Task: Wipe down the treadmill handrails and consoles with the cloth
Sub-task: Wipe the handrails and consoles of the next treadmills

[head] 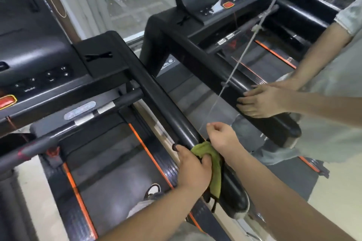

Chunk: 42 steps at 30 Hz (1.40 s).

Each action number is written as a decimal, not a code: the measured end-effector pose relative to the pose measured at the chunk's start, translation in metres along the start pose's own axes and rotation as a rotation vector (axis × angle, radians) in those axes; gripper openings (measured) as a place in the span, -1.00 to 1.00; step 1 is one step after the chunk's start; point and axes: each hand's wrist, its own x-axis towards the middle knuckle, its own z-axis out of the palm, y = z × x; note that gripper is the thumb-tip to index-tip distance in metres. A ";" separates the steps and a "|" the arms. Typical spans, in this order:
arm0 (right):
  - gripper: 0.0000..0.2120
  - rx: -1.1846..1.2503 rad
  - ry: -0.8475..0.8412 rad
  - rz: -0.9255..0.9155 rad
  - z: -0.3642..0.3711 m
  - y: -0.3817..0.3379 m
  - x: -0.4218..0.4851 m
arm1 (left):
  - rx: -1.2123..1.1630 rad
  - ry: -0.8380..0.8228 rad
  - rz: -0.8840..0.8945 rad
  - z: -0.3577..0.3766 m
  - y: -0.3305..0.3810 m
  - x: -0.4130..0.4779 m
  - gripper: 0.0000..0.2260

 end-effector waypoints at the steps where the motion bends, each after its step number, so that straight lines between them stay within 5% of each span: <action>1: -0.62 0.004 0.002 -0.010 0.003 -0.008 0.004 | 0.002 -0.015 -0.047 -0.007 0.006 0.016 -0.16; 12: -0.72 -0.059 0.022 -0.001 0.028 -0.068 0.023 | -0.122 0.388 -0.046 -0.124 0.058 0.166 -0.60; 18: -0.57 -0.008 0.131 0.039 0.036 -0.072 0.032 | 0.625 0.176 0.558 -0.071 0.000 0.082 -0.23; 24: -0.52 -0.040 0.192 -0.013 0.039 -0.088 0.040 | 0.935 -0.059 1.322 -0.144 0.020 0.155 -0.56; 30: -0.54 -0.040 0.117 -0.065 0.058 -0.104 0.043 | 1.126 -0.003 0.880 -0.230 0.081 0.249 -0.46; 34: -0.56 -0.046 0.101 -0.033 0.066 -0.113 0.049 | 1.118 0.090 0.706 -0.204 0.093 0.221 -0.48; 42: -0.57 0.025 0.118 -0.016 0.071 -0.112 0.060 | 0.974 -0.159 1.265 -0.188 0.055 0.188 -0.59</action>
